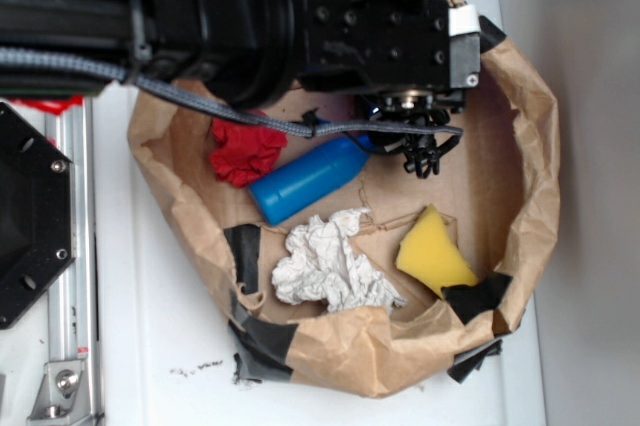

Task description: Grab the black box.

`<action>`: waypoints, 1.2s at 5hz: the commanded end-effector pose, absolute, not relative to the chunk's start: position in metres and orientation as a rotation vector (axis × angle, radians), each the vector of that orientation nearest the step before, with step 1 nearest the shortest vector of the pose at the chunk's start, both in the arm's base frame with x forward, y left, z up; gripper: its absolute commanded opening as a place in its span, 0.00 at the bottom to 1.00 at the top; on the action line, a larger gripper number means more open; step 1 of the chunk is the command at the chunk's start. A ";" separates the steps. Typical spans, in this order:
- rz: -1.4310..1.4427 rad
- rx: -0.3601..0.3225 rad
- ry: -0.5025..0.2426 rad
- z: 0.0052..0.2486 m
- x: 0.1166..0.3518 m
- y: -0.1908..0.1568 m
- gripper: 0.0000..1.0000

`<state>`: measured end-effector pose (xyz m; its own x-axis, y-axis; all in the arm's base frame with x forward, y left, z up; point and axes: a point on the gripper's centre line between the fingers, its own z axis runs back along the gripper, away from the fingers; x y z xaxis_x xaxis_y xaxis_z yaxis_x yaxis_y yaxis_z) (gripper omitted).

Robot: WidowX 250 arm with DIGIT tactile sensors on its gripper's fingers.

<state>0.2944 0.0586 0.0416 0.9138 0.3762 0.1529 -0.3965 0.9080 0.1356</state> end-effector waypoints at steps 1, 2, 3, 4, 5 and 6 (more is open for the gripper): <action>0.308 0.155 -0.206 0.096 0.279 0.065 0.00; 0.168 0.093 -0.231 0.143 0.263 0.056 0.00; 0.083 0.063 -0.189 0.161 0.262 0.049 0.00; 0.061 0.072 -0.143 0.159 0.268 0.043 0.00; 0.093 0.062 -0.153 0.143 0.274 0.042 1.00; 0.149 0.056 -0.202 0.101 0.296 0.041 1.00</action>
